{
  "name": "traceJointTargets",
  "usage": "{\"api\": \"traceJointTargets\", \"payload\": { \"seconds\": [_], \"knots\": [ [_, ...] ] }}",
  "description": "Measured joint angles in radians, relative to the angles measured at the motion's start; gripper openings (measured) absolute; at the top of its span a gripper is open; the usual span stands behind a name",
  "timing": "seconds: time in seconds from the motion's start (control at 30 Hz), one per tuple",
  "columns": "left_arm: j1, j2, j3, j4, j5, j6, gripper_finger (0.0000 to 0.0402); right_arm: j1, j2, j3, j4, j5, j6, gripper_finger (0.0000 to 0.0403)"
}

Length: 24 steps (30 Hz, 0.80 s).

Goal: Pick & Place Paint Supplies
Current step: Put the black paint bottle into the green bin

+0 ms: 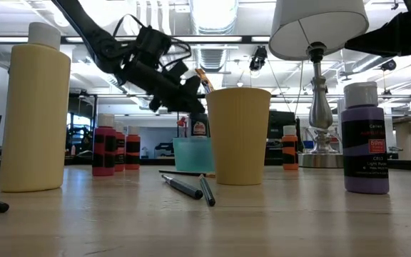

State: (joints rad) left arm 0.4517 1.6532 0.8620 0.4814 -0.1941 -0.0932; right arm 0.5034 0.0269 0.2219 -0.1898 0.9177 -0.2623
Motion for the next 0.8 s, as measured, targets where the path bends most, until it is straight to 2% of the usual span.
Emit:
{"api": "traceJointTargets", "payload": {
  "seconds": [0.3, 0.67, 0.8],
  "knots": [
    [-0.002, -0.001, 0.0, -0.001, -0.005, -0.009, 0.0162, 0.0, 0.0, 0.0, 0.0, 0.0, 0.0, 0.0154],
    [-0.011, -0.019, -0.003, -0.001, -0.01, 0.068, 0.0163, 0.0, 0.0, 0.0, 0.0, 0.0, 0.0, 0.0122],
    [-0.011, -0.02, -0.003, 0.002, -0.005, 0.071, 0.0182, 0.0, 0.0, 0.0, 0.0, 0.0, 0.0, 0.0112]
  ]
}}
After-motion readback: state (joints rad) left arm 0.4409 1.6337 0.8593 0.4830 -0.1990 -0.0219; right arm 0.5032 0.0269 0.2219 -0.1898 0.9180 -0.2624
